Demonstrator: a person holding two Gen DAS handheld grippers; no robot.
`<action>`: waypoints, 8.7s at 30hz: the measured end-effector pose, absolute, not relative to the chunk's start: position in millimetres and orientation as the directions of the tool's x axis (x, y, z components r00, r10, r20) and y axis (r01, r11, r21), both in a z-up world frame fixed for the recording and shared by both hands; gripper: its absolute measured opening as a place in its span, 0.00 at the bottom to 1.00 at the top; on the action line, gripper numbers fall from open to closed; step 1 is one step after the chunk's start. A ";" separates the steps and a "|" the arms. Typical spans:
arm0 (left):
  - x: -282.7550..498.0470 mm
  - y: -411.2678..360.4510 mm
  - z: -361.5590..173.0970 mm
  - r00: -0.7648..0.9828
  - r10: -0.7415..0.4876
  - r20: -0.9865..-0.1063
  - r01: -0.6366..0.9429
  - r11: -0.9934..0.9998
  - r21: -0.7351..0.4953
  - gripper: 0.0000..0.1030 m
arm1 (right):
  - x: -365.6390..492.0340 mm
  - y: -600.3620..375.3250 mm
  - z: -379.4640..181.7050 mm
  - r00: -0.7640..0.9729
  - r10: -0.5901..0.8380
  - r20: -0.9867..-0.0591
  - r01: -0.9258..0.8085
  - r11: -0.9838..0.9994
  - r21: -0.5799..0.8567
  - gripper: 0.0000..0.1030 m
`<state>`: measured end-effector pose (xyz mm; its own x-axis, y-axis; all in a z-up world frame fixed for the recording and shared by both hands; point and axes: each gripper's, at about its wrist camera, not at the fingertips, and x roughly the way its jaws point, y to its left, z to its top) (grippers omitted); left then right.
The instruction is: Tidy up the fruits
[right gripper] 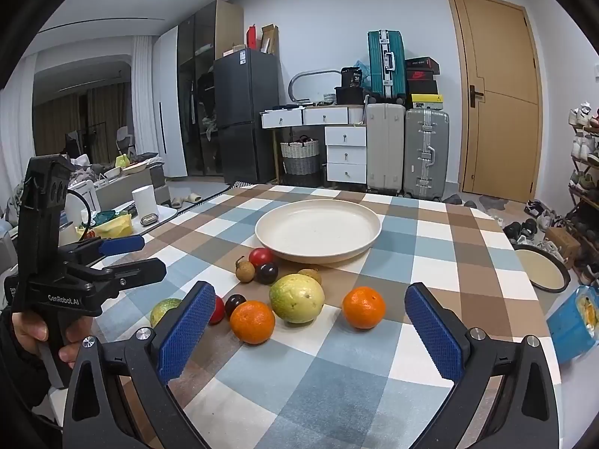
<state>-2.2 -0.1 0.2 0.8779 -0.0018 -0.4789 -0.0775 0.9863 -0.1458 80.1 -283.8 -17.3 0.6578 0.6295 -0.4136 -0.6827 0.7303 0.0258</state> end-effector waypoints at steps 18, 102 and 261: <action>-0.1 -2.0 0.1 0.867 0.006 -0.498 -0.081 0.988 -0.130 0.99 | 81.1 -283.0 -17.6 0.648 0.625 -0.434 -0.683 0.730 0.030 1.00; -4.9 -4.7 7.5 0.876 0.014 -0.482 -0.080 0.990 -0.116 0.99 | 88.9 -281.1 -23.0 0.651 0.599 -0.465 -0.663 0.748 0.035 1.00; 162.1 42.0 -9.2 0.814 0.039 -0.580 -0.129 0.985 -0.114 1.00 | 230.5 -221.7 -34.7 0.558 0.574 -0.599 -0.621 0.768 0.158 1.00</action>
